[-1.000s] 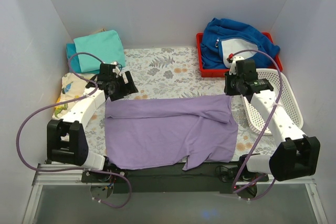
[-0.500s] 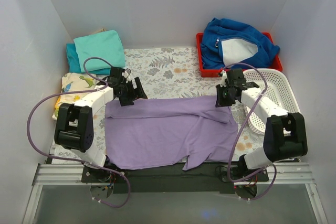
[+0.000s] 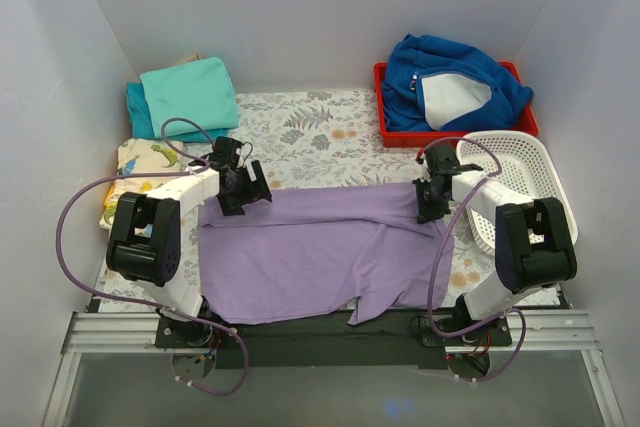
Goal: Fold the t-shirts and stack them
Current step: Fold the tshirt
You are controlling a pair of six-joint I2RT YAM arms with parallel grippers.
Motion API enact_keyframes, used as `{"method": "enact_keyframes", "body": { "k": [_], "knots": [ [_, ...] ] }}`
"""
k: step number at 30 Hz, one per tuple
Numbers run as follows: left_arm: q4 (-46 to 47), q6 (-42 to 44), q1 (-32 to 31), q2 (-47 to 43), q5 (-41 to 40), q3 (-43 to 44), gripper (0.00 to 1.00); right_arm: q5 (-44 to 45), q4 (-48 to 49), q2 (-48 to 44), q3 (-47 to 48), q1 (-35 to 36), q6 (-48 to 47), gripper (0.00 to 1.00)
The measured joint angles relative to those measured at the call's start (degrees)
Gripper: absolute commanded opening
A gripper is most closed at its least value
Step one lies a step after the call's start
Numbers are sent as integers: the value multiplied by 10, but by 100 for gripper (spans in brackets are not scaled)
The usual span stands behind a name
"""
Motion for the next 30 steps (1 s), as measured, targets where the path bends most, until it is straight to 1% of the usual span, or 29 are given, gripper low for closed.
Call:
{"method": "enact_keyframes", "body": {
  "k": [5,9,12,19,26,30],
  "knots": [
    [-42,17,3,-3,-47,16,84,19,-4,-21,10,0,-3,21],
    [-55,28,4,-16,-51,27,84,11,0,-47,43,0,-6,22],
    [-53,31,4,-23,-43,31,84,-3,13,-49,58,0,-7,22],
    [-45,31,4,-8,-17,31,84,-18,34,-5,49,0,-7,21],
    [-39,27,4,18,-30,23,84,-3,38,29,32,0,-7,21],
    [-45,22,4,25,-33,31,85,-3,41,57,52,0,-9,21]
  ]
}}
